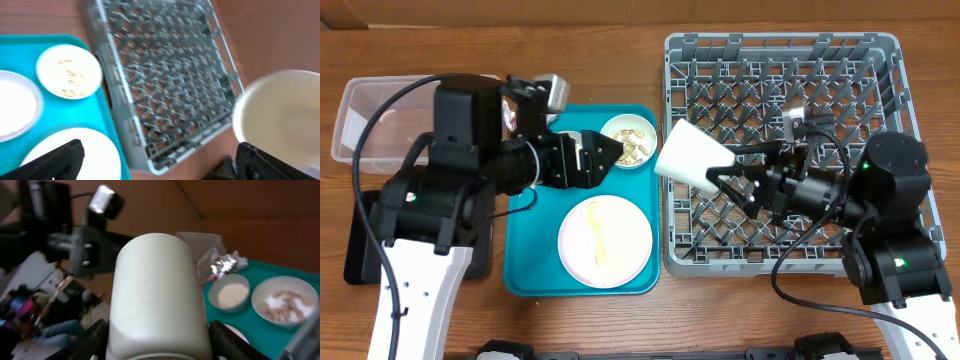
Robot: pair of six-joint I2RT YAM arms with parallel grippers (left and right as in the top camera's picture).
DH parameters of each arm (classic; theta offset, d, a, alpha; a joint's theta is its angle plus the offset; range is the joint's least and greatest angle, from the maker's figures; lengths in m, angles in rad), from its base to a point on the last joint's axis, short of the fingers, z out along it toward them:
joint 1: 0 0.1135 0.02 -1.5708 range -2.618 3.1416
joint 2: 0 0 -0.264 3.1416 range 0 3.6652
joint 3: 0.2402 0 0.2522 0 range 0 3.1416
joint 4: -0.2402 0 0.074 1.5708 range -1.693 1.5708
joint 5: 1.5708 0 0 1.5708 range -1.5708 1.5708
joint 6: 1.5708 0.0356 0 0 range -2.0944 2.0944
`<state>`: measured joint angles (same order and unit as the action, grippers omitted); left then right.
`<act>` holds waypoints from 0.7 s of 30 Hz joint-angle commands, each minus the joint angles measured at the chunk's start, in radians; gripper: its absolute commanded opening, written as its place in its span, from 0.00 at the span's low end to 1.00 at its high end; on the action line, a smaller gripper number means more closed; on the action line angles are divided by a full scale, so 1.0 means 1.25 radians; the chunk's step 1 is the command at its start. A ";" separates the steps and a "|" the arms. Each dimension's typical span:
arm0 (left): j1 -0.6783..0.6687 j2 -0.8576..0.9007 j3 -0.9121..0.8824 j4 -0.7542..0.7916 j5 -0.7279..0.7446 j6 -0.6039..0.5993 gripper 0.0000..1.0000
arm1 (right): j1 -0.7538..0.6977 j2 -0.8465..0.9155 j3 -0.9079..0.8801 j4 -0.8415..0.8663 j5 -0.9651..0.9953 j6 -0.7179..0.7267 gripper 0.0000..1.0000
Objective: Sort waste into correct bins and load items into the dishwasher rack
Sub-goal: 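Carry the cup with the right gripper and set it in the rack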
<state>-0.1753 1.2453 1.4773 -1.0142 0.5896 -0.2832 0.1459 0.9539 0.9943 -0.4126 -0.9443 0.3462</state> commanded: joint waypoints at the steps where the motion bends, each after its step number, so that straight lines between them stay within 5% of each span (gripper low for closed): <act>1: 0.018 -0.037 0.009 -0.003 -0.057 0.021 1.00 | 0.004 -0.004 0.017 -0.056 0.202 -0.002 0.48; 13: 0.020 -0.056 0.009 -0.077 -0.159 0.027 1.00 | 0.003 0.001 0.208 -0.559 0.758 -0.028 0.46; 21: 0.020 -0.056 0.009 -0.096 -0.181 0.037 1.00 | -0.003 0.050 0.268 -0.754 0.881 -0.003 0.47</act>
<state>-0.1547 1.1847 1.4773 -1.1343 0.3882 -0.2726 0.1455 0.9733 1.3163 -1.3357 0.0429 0.3218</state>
